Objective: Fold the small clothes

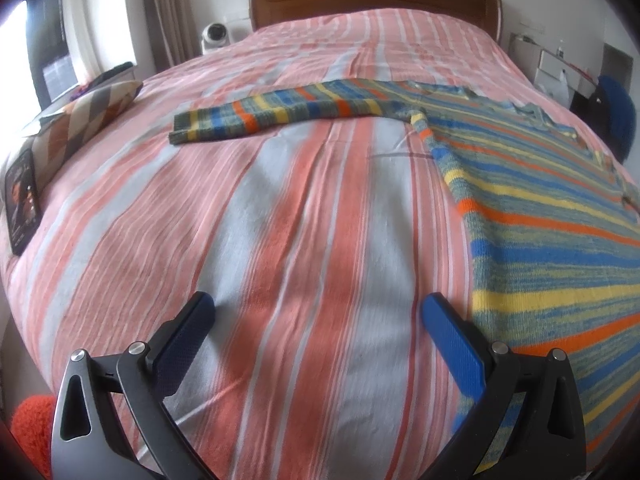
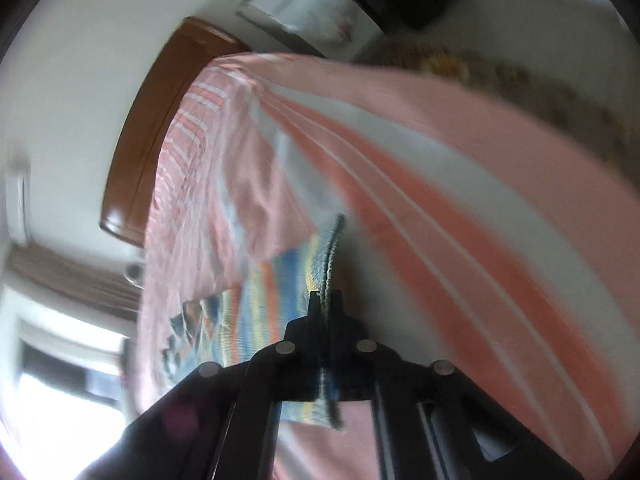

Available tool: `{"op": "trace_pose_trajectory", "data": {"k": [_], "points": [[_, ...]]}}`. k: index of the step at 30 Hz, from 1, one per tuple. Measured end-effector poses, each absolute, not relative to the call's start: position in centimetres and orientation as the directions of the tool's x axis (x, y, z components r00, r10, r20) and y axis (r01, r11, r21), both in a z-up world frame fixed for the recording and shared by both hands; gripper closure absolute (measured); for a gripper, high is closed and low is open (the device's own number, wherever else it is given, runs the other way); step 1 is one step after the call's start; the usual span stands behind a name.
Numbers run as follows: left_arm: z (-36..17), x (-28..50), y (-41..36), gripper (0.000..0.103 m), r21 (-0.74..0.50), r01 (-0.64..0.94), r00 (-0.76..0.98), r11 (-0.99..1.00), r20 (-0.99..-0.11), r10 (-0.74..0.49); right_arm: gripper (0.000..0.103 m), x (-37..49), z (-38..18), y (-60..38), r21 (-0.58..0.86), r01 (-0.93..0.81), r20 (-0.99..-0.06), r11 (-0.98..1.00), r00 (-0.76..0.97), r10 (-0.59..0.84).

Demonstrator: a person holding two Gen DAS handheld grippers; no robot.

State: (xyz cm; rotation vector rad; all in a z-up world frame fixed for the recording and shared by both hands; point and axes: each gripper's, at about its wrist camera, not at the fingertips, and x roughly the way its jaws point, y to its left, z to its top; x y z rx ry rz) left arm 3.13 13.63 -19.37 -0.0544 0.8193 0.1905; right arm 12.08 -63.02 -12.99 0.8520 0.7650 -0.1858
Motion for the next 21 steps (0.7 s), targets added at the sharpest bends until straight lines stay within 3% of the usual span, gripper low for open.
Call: {"op": "trace_pose_trajectory", "data": {"k": [4,7,10,13,15,16,21], "points": [[-19.4,3.0,13.6,0.0,0.025,-0.19,0.678,0.981,-0.72,0.15,0.101,14.8,-5.9,-56.7,0.481,0.303,-0.663,0.822,0.739,0.116],[-19.4,2.8,13.6,0.0,0.028,-0.185,0.688,0.982,-0.71,0.15,0.101,18.5,-0.4,-48.2,0.427,0.116,-0.637,0.897,0.742,0.208],[-19.3,2.7,13.7,0.0,0.025,-0.177,0.692,0.984,-0.708,0.142,0.101,21.8,2.2,-39.5,0.419,-0.055,-0.618,0.906,0.715,0.328],[-19.3,2.6,13.7,0.0,0.026,-0.17,0.696,0.985,-0.704,0.139,0.098,24.5,1.3,-31.4,0.422,-0.171,-0.626,0.891,0.655,0.422],[-19.3,2.6,13.7,0.0,0.025,-0.168,0.698,0.985,-0.703,0.137,0.067,26.2,-0.7,-27.3,0.463,-0.234,-0.629,0.855,0.592,0.503],[-19.4,2.6,13.8,0.0,0.024,-0.167,0.699,0.986,-0.703,0.136,0.033,26.8,-1.9,-26.1,0.491,-0.245,-0.636,0.836,0.555,0.537],[-19.3,2.5,13.8,0.0,0.021,-0.159,0.701,0.987,-0.702,0.128,0.03,26.7,-6.9,-24.2,0.599,-0.197,-0.613,0.776,0.511,0.603]]}}
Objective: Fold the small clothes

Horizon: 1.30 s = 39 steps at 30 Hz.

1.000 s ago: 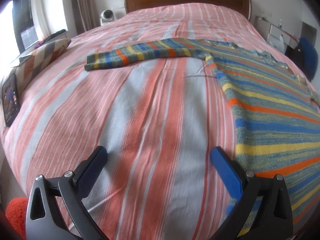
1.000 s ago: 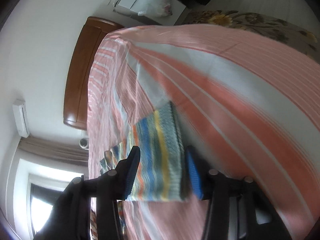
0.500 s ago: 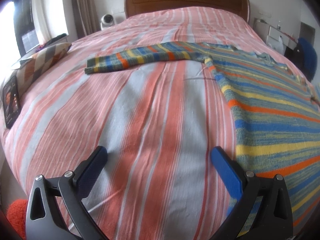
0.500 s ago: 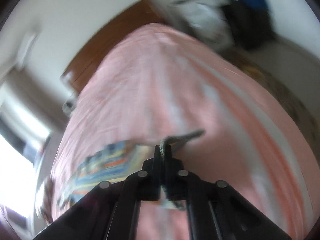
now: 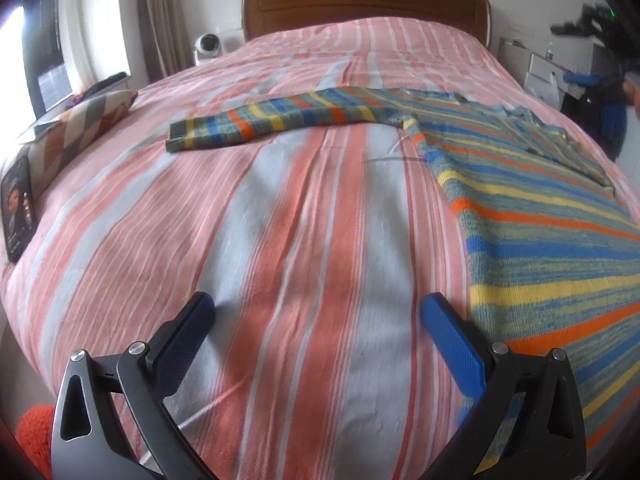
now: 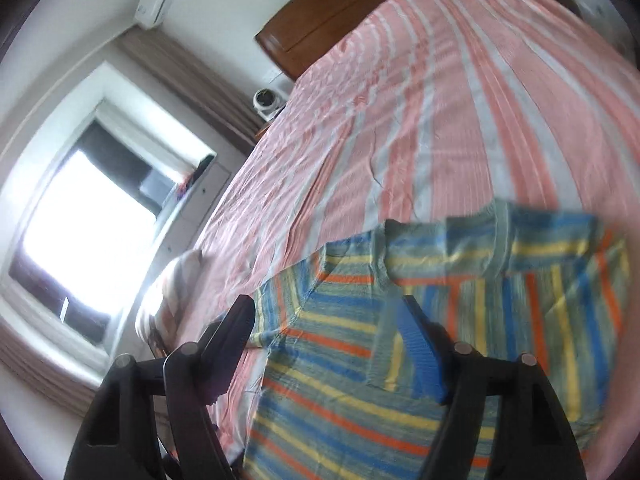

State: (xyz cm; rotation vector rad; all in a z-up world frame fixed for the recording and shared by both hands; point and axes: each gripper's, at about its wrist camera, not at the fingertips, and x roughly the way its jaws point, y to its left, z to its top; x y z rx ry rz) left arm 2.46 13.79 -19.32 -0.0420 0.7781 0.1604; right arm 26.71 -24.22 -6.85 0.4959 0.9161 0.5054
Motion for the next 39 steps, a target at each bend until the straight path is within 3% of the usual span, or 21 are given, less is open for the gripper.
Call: {"op": "trace_pose_trajectory", "data": {"k": [5,10,13,18,29,39], "points": [[-19.3,2.4,13.8,0.0,0.024,-0.163,0.701,0.986,-0.7,0.132,0.03,25.6,-12.1,-30.5,0.6,-0.018,-0.707,0.8,0.457,0.54],[-19.3,2.4,13.8,0.0,0.025,-0.161,0.702,0.987,-0.7,0.132,0.034,22.8,-15.9,-39.1,0.335,0.178,-0.864,0.925,0.451,0.226],[-19.3,2.4,13.8,0.0,0.026,-0.162,0.702,0.986,-0.699,0.134,0.034,19.4,-14.4,-43.5,0.313,0.238,-0.837,0.92,0.527,0.148],[-19.2,2.3,13.8,0.0,0.028,-0.164,0.703,0.986,-0.698,0.137,0.034,13.5,-12.1,-45.0,0.222,0.158,-0.795,0.962,0.601,0.085],[-19.0,2.3,13.9,0.0,0.032,-0.164,0.707,0.986,-0.693,0.141,0.028,5.0,-16.0,-44.8,-0.036,0.117,-0.734,0.992,0.671,-0.106],[-19.0,2.6,14.1,0.0,0.024,-0.166,0.693,0.986,-0.709,0.134,0.025,4.8,-17.2,-45.0,-0.041,0.114,-0.717,0.993,0.689,-0.108]]}}
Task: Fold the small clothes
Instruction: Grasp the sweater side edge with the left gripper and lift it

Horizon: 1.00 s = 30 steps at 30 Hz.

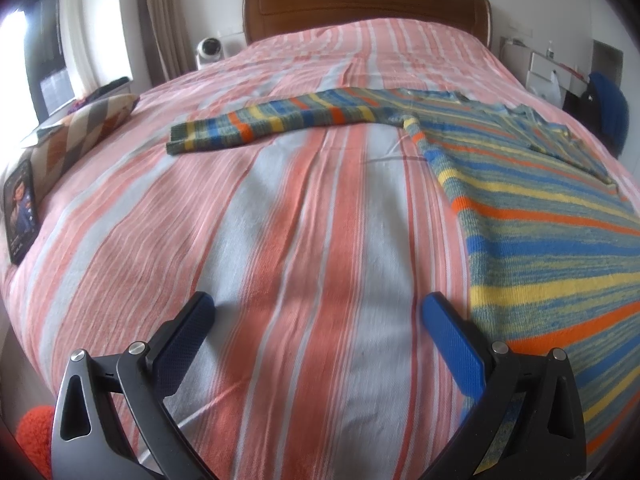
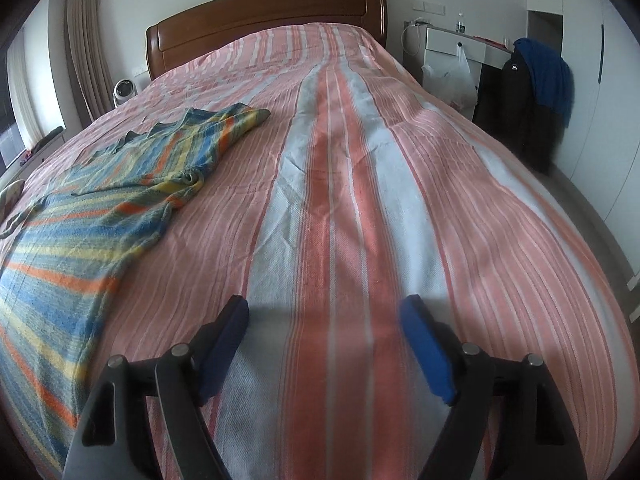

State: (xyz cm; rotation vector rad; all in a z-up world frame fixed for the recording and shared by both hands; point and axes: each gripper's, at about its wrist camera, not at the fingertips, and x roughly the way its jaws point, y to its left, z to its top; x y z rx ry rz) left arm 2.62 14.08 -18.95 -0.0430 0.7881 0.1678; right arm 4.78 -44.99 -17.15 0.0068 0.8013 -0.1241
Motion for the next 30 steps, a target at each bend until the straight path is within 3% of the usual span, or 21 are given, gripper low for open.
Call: {"op": "trace_pose_trajectory", "data": {"k": [6,9,14,18,21,23,24,25,26,30], "points": [[-17.3,3.5,15.4,0.001,-0.045,-0.118,0.619,0.992,-0.785,0.038,0.024,4.9,-17.3,-44.7,-0.064,0.114,-0.713,0.991,0.69,-0.125],[-14.6,4.5,17.4,0.001,-0.103,-0.104,0.643,0.989,-0.766,-0.012,0.024,4.9,-17.3,-44.8,-0.062,0.113,-0.713,0.992,0.691,-0.123],[-11.2,11.2,26.1,0.001,-0.181,-0.215,0.65,0.96,-0.76,0.003,0.024,4.9,-17.3,-44.8,-0.062,0.112,-0.71,0.992,0.693,-0.122],[-14.0,18.3,34.0,0.004,-0.242,-0.39,0.56,0.888,-0.828,0.02,0.024,4.9,-17.3,-44.8,-0.066,0.112,-0.709,0.992,0.695,-0.125],[-16.5,21.2,35.7,0.019,-0.244,-0.433,0.512,0.868,-0.859,0.014,0.024,4.9,-17.3,-44.8,-0.073,0.112,-0.708,0.991,0.694,-0.131],[-16.7,22.2,35.1,0.021,-0.232,-0.42,0.535,0.877,-0.844,0.033,0.024,4.9,-17.3,-44.7,-0.077,0.112,-0.707,0.991,0.694,-0.134],[-16.7,22.7,34.7,0.042,-0.227,-0.403,0.544,0.886,-0.839,0.032,0.024,4.9,-17.3,-44.7,-0.078,0.112,-0.707,0.991,0.694,-0.134],[-16.9,23.1,33.9,0.091,-0.202,-0.397,0.537,0.895,-0.842,0.049,0.024,4.9,-17.3,-44.7,-0.078,0.112,-0.707,0.991,0.694,-0.134],[-16.9,23.5,33.6,0.099,-0.186,-0.399,0.525,0.898,-0.849,0.057,0.024,4.9,-17.3,-44.7,-0.079,0.112,-0.707,0.991,0.694,-0.135],[-13.0,24.0,31.1,0.1,-0.199,-0.353,0.592,0.914,-0.804,0.054,0.024,4.9,-17.3,-44.8,-0.077,0.112,-0.706,0.991,0.695,-0.133]]}}
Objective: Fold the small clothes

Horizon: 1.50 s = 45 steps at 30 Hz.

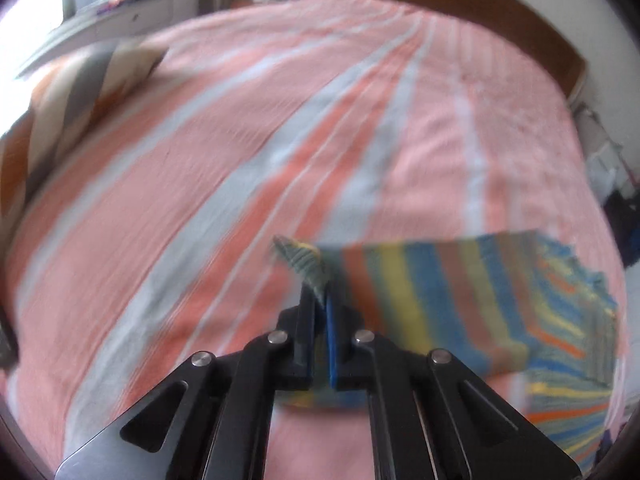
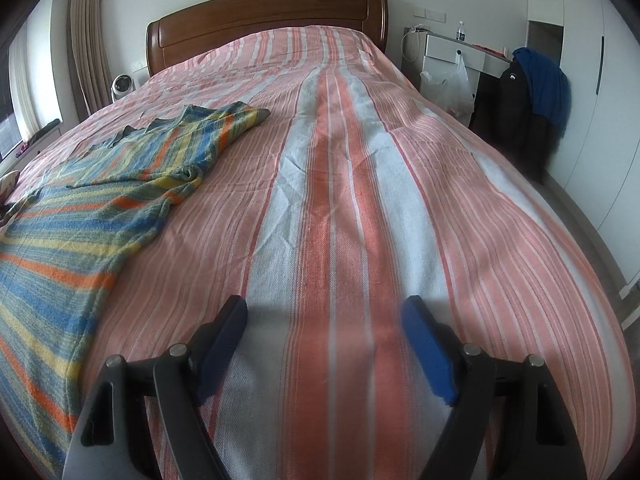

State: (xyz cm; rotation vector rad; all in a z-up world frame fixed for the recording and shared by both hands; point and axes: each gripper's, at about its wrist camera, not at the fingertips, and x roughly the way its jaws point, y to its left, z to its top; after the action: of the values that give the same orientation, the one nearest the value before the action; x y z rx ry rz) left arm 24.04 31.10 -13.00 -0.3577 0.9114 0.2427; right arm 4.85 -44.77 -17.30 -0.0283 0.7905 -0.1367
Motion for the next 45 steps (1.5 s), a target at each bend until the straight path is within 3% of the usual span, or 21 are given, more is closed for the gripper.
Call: {"op": "trace_pose_trajectory", "data": {"k": [6,11,12,13,14,15,19,21,24,27,31,38,43,45], "points": [[-2.8,25.7,19.5,0.101,-0.223,-0.061,0.727,0.973,-0.678,-0.11,0.024,4.9,-17.3,-44.7,-0.087,0.114,-0.703,0.99,0.697,-0.142],[-1.3,28.0,7.0,0.098,-0.198,0.159,0.708,0.967,-0.659,-0.252,0.024,4.8,-17.3,-44.7,-0.087,0.114,-0.702,0.99,0.698,-0.142],[-2.3,28.6,4.8,0.081,-0.191,0.183,0.686,0.964,-0.678,-0.265,0.024,4.8,-17.3,-44.7,-0.087,0.114,-0.702,0.99,0.698,-0.143],[-3.2,29.0,3.2,0.04,-0.196,0.207,0.653,0.959,-0.702,-0.284,0.024,4.8,-17.3,-44.7,-0.087,0.114,-0.702,0.99,0.698,-0.142],[-4.4,29.4,1.8,0.024,-0.202,0.221,0.613,0.954,-0.732,-0.297,0.024,4.8,-17.3,-44.7,-0.086,0.114,-0.702,0.99,0.698,-0.141],[-5.5,29.8,0.8,0.019,-0.211,0.225,0.592,0.951,-0.746,-0.305,0.024,4.8,-17.3,-44.7,-0.085,0.114,-0.702,0.99,0.698,-0.141],[-7.2,30.4,3.0,0.022,-0.305,0.157,0.6,0.939,-0.726,-0.336,0.024,4.8,-17.3,-44.8,-0.084,0.114,-0.701,0.99,0.699,-0.14],[-7.8,29.8,5.7,0.021,-0.307,0.079,0.621,0.948,-0.729,-0.288,0.024,4.8,-17.3,-44.9,-0.08,0.113,-0.7,0.99,0.701,-0.137],[-10.8,29.1,8.8,0.019,-0.189,-0.023,0.613,0.982,-0.778,-0.135,0.023,4.8,-17.3,-44.9,-0.076,0.111,-0.698,0.991,0.703,-0.132],[-17.0,28.0,10.4,0.019,0.05,-0.076,0.511,0.996,-0.856,0.082,0.023,4.8,-17.3,-44.9,-0.076,0.112,-0.698,0.991,0.703,-0.133],[-17.8,24.6,12.9,0.012,0.01,-0.1,0.563,0.995,-0.824,0.065,0.023,4.8,-17.3,-44.9,-0.079,0.112,-0.699,0.991,0.703,-0.135],[-16.1,21.0,14.9,0.013,0.001,-0.065,0.579,0.998,-0.814,0.039,0.023,5.0,-17.4,-44.9,-0.089,0.113,-0.704,0.99,0.695,-0.143],[-17.9,18.3,16.7,0.006,-0.032,-0.064,0.602,0.997,-0.798,0.013,0.025,7.4,-14.8,-43.2,-0.158,0.039,-0.81,0.987,0.566,-0.152],[-19.0,17.1,17.5,0.005,-0.091,-0.059,0.659,0.994,-0.752,-0.03,0.025,8.8,-11.3,-41.0,-0.092,-0.023,-0.822,0.995,0.566,-0.063]]}}
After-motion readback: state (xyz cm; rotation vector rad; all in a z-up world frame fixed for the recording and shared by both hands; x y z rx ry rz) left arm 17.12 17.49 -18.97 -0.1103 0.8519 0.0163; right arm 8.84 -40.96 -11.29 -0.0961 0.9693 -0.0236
